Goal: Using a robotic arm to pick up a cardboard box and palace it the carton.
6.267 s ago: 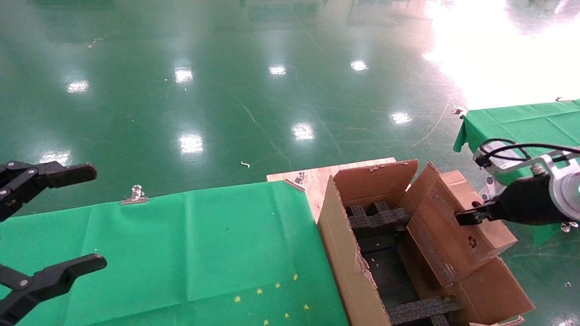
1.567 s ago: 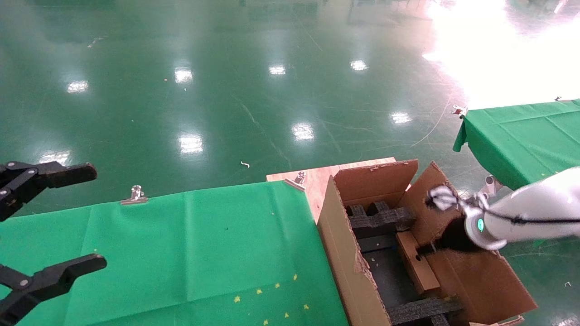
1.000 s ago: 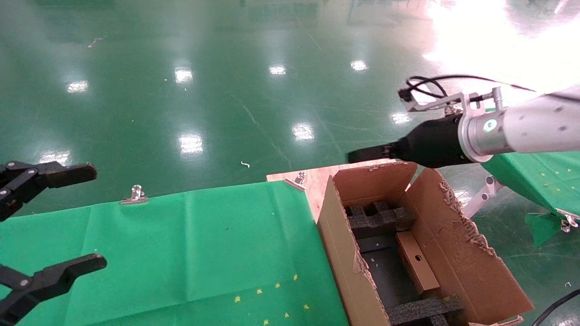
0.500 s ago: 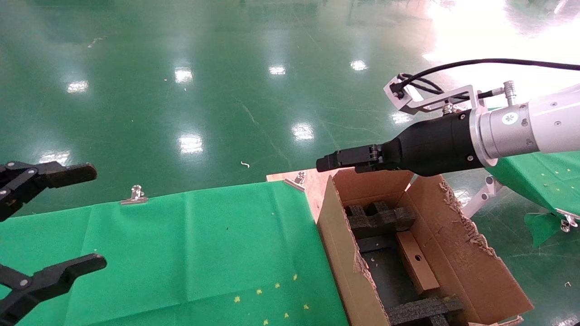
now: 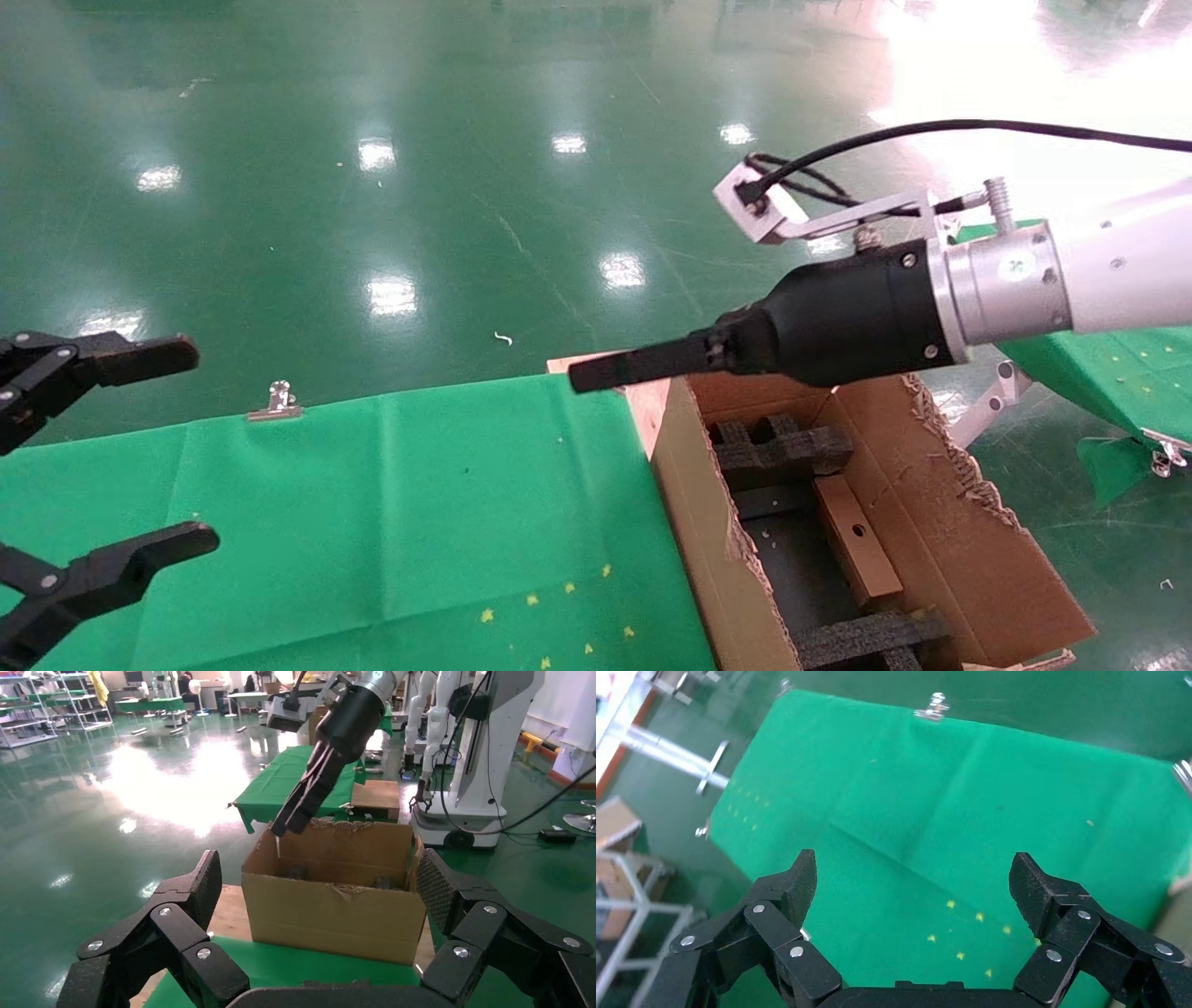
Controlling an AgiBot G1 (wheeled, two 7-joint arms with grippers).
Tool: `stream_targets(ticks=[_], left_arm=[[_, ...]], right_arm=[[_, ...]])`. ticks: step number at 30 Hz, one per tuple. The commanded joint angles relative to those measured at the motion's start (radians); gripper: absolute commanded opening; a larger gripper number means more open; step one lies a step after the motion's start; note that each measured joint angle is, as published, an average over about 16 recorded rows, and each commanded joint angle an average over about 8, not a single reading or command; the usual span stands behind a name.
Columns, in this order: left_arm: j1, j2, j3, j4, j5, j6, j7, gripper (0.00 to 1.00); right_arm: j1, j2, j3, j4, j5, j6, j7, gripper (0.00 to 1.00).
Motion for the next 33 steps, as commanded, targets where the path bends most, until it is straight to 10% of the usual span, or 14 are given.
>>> stream_targets(ticks=[1, 33], left_arm=[[0.0, 0.0, 0.0, 0.0, 0.0, 0.0, 0.0, 1.0], [0.0, 0.0, 0.0, 0.0, 0.0, 0.0, 0.0, 1.0]], right_arm=[[-0.036, -0.005, 0.047, 0.0, 0.01, -0.016, -0.043, 1.0], [-0.619, -0.083, 0.805, 0.008, 0.164, -0.284, -0.748, 1.0]])
